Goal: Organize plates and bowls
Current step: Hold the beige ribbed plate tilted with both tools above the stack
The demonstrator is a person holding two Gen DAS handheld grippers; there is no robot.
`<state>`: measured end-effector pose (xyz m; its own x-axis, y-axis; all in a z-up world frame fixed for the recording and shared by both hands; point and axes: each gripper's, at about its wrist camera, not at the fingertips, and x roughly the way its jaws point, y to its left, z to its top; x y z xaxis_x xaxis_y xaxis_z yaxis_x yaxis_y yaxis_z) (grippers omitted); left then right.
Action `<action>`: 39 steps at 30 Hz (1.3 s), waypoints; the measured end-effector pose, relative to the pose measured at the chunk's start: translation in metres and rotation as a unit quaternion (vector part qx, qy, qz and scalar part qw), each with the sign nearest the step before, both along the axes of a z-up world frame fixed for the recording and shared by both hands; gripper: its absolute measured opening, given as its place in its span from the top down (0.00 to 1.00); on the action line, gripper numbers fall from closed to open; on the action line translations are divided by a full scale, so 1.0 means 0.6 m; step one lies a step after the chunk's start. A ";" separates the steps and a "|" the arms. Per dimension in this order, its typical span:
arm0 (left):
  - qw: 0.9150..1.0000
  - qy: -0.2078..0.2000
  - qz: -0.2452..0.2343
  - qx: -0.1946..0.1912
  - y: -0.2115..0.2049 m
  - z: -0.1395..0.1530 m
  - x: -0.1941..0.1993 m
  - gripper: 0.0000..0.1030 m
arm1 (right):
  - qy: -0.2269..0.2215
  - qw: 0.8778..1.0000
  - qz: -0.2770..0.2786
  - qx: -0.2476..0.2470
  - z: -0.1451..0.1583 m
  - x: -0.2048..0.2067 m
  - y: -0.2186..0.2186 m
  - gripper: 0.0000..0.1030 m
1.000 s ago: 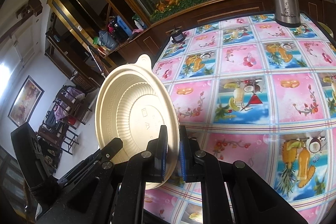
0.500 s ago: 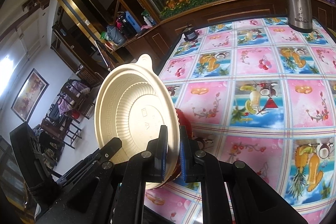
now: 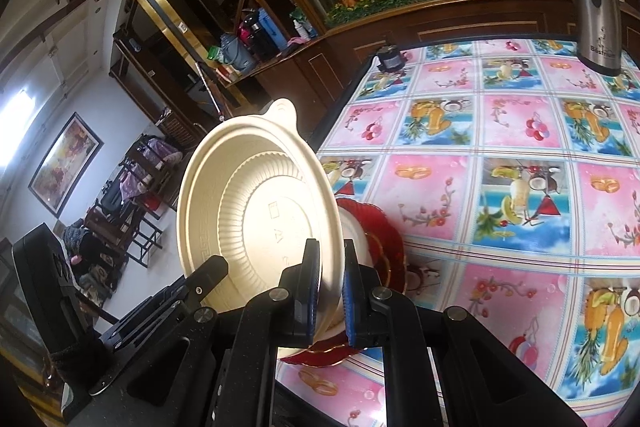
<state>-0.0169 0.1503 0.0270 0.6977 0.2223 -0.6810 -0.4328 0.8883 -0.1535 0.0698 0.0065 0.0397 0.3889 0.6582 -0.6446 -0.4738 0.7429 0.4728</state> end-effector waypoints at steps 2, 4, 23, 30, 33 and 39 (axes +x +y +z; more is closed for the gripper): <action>1.000 -0.001 0.003 0.001 0.005 0.001 -0.002 0.88 | 0.001 1.000 0.003 0.000 -0.001 0.000 0.005 0.90; 1.000 0.000 0.004 0.002 0.007 0.001 0.000 0.88 | 0.001 1.000 0.007 0.001 0.000 -0.001 0.012 0.90; 1.000 0.013 0.019 -0.008 0.029 -0.005 0.000 0.88 | 0.013 1.000 0.028 -0.008 -0.010 -0.002 0.056 0.90; 0.999 0.025 0.016 -0.014 0.036 -0.012 0.007 0.88 | 0.017 0.999 0.028 -0.013 -0.013 -0.001 0.060 0.90; 0.999 0.033 0.012 -0.021 0.041 -0.015 0.012 0.88 | 0.024 0.999 0.028 -0.017 -0.018 0.004 0.064 0.90; 0.999 0.043 0.003 -0.026 0.044 -0.012 0.023 0.88 | 0.028 0.999 0.027 -0.022 -0.020 0.007 0.065 0.90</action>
